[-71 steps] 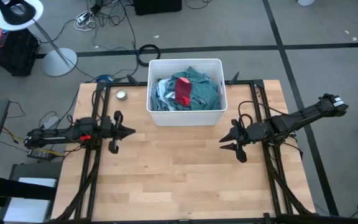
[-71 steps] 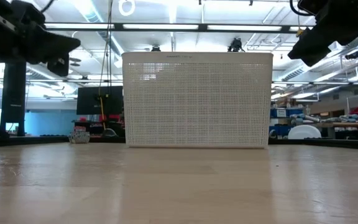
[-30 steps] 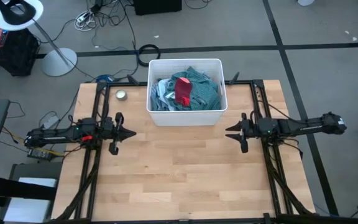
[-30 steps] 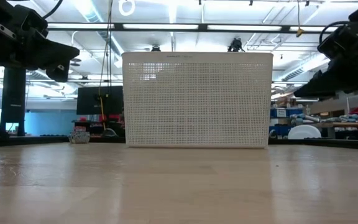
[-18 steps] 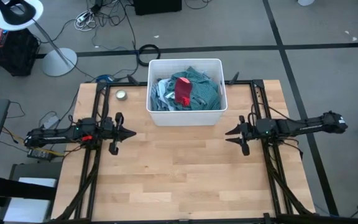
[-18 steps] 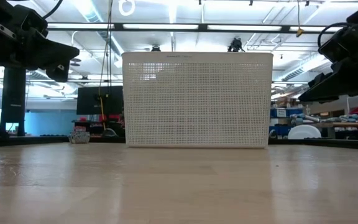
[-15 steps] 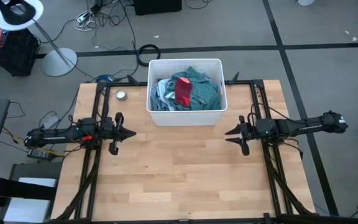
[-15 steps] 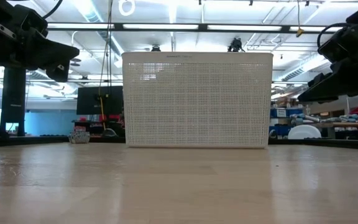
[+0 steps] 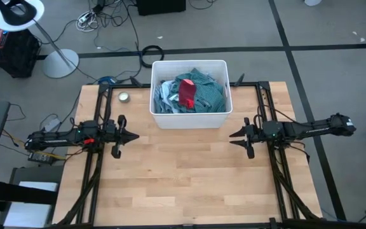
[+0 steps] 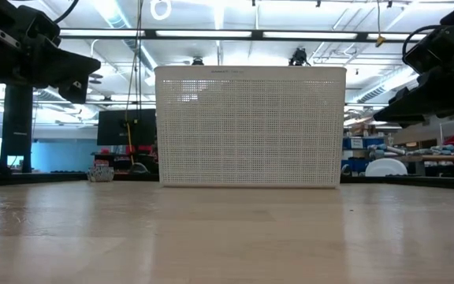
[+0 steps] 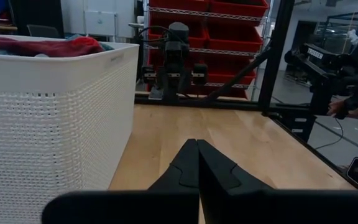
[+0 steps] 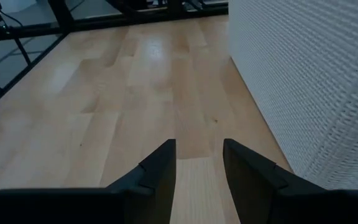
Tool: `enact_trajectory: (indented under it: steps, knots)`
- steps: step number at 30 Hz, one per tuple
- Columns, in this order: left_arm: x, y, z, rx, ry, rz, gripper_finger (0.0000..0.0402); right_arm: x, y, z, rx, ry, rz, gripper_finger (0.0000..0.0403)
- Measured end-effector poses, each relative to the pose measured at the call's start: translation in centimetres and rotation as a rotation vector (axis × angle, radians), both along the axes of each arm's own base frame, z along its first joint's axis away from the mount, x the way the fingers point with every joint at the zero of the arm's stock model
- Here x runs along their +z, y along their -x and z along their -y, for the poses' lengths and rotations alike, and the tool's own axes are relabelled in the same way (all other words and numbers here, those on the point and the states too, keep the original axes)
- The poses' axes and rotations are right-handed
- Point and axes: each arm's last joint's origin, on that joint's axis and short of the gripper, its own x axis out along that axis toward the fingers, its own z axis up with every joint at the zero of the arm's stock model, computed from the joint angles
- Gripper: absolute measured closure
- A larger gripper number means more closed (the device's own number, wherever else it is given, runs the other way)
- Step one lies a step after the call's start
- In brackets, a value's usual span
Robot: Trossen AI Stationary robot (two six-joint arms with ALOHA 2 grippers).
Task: Sort clothes
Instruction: Return to Home Position
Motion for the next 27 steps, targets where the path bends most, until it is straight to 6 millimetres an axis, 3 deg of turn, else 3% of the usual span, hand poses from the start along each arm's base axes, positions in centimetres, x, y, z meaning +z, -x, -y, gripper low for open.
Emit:
enact_trajectory:
  steps: [7, 15, 27]
  knots:
    - [0.03, 0.00, 0.00, 0.000, 0.000, 0.003, 0.0401, 0.04, 0.00, 0.07, -0.023, 0.005, 0.002, 0.0269]
    - [0.03, 0.00, 0.00, 0.000, 0.000, 0.003, 0.0401, 0.12, 0.13, 0.83, -0.288, 0.050, 0.015, 0.0269]
    - [0.02, 0.00, 0.00, 0.000, 0.000, 0.003, 0.0401, 0.13, 0.14, 0.83, -0.288, 0.057, 0.013, 0.0269]
